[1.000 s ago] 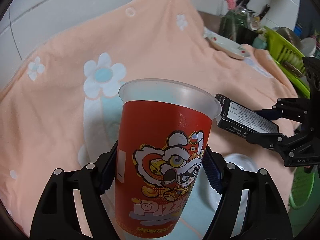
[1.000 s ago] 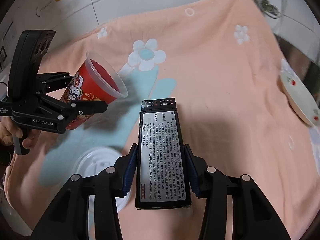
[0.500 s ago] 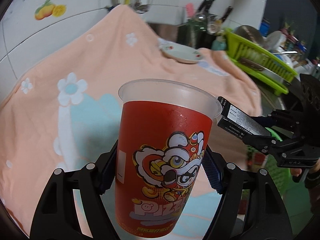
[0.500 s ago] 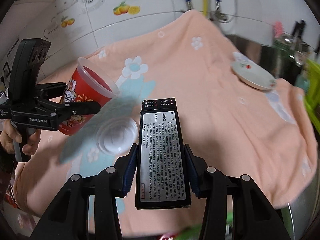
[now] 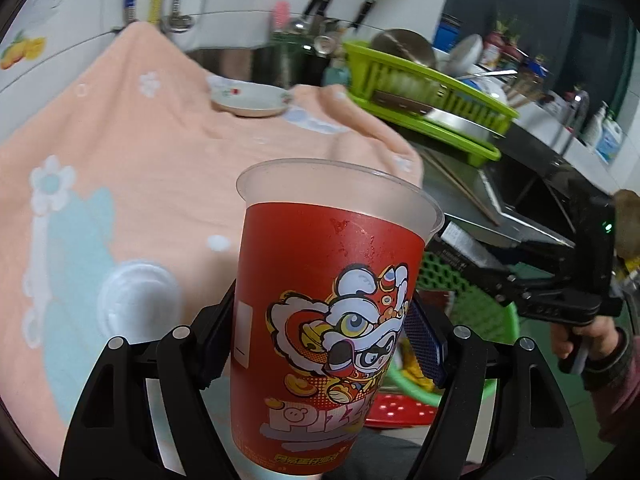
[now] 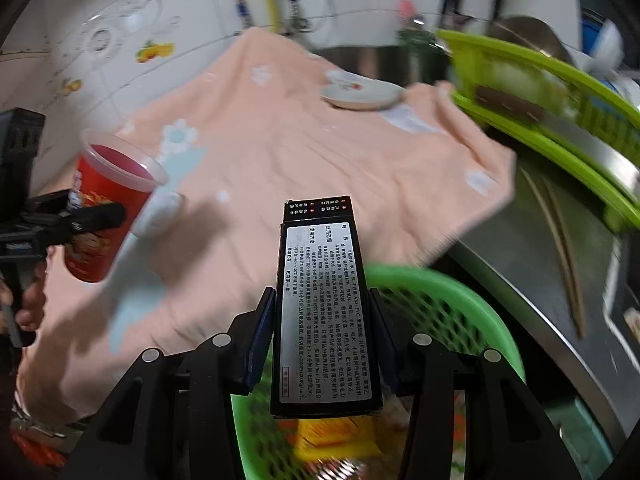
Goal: Collect trash
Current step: 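Carry the red cup and black box to the green basket and release both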
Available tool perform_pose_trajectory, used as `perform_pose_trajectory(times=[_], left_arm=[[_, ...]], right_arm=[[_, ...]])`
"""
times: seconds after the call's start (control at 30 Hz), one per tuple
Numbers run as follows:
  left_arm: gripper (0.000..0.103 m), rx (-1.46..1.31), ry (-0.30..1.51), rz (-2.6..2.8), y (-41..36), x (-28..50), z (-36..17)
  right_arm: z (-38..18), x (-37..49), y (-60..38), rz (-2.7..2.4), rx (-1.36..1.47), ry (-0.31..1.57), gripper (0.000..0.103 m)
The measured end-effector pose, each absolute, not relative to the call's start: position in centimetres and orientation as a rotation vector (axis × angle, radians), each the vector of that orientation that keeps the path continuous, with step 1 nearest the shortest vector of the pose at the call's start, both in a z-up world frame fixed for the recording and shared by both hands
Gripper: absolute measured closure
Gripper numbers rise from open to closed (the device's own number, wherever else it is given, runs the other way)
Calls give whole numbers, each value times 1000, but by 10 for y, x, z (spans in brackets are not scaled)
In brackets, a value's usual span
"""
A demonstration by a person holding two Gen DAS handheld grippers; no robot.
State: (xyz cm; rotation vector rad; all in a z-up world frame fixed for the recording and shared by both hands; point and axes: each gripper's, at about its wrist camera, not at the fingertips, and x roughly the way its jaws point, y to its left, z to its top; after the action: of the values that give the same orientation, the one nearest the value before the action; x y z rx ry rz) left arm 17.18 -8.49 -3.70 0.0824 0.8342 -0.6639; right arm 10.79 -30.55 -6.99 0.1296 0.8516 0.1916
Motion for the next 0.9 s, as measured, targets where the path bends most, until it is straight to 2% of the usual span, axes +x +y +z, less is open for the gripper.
perform_pose_trajectory(times=[0.17, 0.27, 0.33, 0.4, 0.9], left_arm=[[29, 83, 858, -718, -116, 158, -45], [29, 92, 864, -744, -133, 151, -48], [29, 101, 866, -756, -141, 147, -50], [29, 106, 874, -773, -152, 144, -53], [29, 149, 981, -832, -219, 132, -91]], right_arm=[[-90, 84, -322, 166, 204, 881, 58], [-98, 70, -330, 162, 243, 880, 49], [-98, 62, -333, 148, 244, 875, 47], [-97, 55, -338, 138, 251, 863, 42], [-79, 11, -377, 9, 233, 764, 29]])
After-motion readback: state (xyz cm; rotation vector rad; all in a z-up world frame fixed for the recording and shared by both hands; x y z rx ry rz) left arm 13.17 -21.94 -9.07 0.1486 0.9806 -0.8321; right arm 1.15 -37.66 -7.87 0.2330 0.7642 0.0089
